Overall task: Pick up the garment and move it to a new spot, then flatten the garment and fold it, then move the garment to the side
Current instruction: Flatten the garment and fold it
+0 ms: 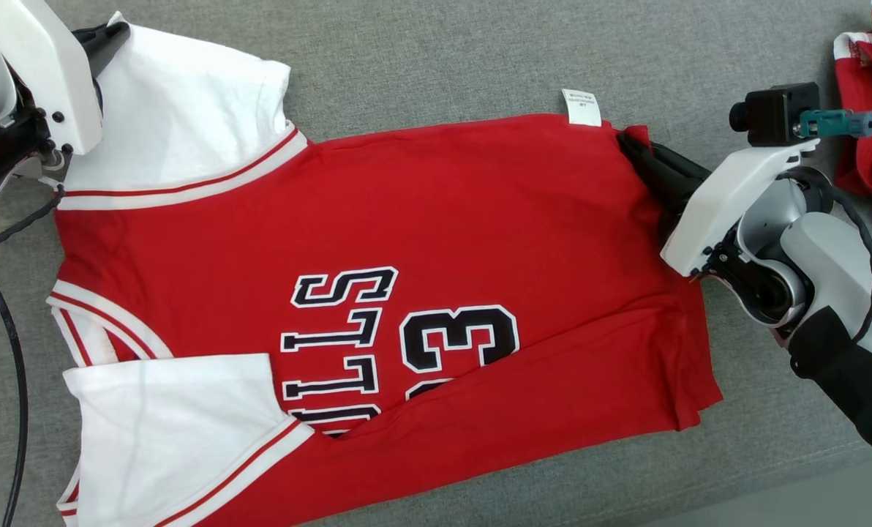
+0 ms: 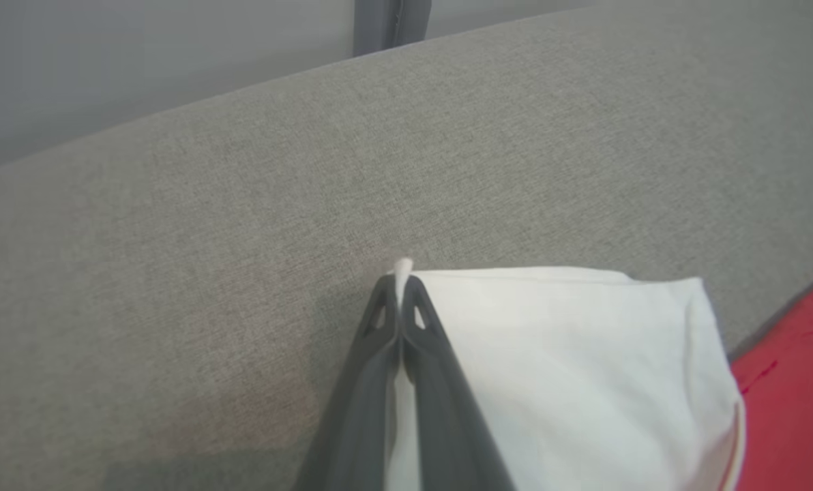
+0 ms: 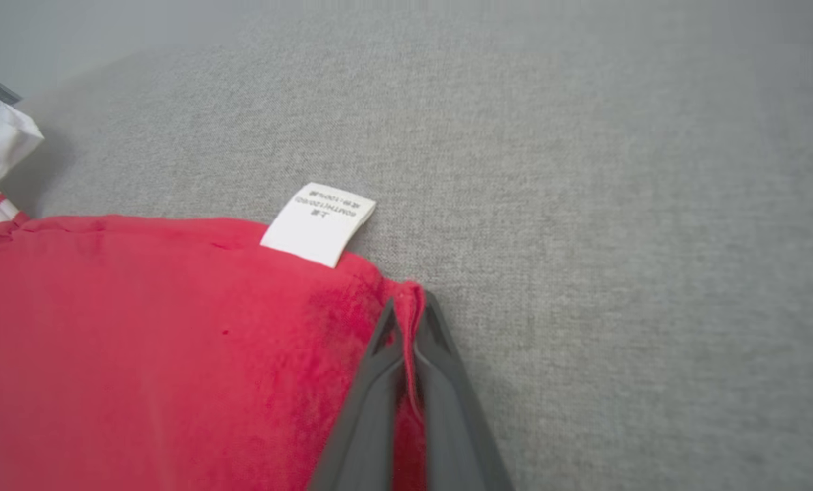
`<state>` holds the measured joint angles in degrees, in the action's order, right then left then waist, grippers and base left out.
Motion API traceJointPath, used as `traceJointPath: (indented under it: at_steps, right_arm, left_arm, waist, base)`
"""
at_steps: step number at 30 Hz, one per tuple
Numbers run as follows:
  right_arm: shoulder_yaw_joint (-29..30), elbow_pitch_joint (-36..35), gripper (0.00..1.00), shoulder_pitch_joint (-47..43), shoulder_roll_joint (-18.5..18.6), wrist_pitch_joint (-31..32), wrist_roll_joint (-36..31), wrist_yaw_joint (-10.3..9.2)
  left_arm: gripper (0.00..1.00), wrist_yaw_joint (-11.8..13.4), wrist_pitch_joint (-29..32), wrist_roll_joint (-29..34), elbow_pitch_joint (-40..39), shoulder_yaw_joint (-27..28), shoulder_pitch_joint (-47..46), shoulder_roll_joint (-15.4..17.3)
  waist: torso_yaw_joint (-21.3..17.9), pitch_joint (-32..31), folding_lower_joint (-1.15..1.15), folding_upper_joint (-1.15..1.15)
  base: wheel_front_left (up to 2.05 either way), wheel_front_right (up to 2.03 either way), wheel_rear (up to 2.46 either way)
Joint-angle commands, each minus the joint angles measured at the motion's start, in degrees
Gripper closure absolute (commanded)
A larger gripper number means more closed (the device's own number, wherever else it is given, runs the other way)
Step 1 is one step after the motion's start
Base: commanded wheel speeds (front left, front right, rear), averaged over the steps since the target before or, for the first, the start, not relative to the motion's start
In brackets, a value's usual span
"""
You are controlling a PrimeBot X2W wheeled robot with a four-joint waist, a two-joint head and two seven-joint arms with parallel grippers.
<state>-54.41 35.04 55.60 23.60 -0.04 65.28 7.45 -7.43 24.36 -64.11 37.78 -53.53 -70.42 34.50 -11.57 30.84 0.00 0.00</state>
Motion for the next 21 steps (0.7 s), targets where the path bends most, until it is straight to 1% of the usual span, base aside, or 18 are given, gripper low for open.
traceJointPath:
  at_steps: [1, 10, 17, 21]
  right_arm:
    - [-0.52, 0.95, 1.0, -0.18, 0.06, -0.98, -0.47, 0.04]
    - [-1.11, 4.15, 1.0, -0.36, 0.34, -10.28, -2.57, 0.05]
    - [-1.78, 7.7, 1.0, -0.98, 0.48, -12.91, -2.77, 0.05]
    - [-2.25, 9.31, 1.0, -1.11, 0.71, -13.99, -3.55, 0.05]
  left_arm:
    - [1.0, -0.07, -0.77, -0.42, 0.01, -0.27, -0.58, 0.15]
    - [1.0, -0.07, -5.46, -2.01, -2.32, -2.79, 1.6, 0.28]
    - [1.0, -0.07, -8.87, -2.97, -3.79, -4.52, 3.12, 0.82]
    - [1.0, -0.07, -12.96, -3.75, -5.25, -5.22, 4.29, 0.87]
  waist:
    - [0.18, -0.35, 0.0, 0.0]
    - [2.33, -2.55, 0.0, 0.0]
    - [4.53, -3.74, 0.0, 0.0]
    - [5.74, -4.71, 0.0, 0.0]
  base:
    - [0.0, 0.0, 0.0]
    - [0.0, 0.0, 0.0]
    - [0.0, 0.0, 0.0]
    - [0.0, 0.0, 0.0]
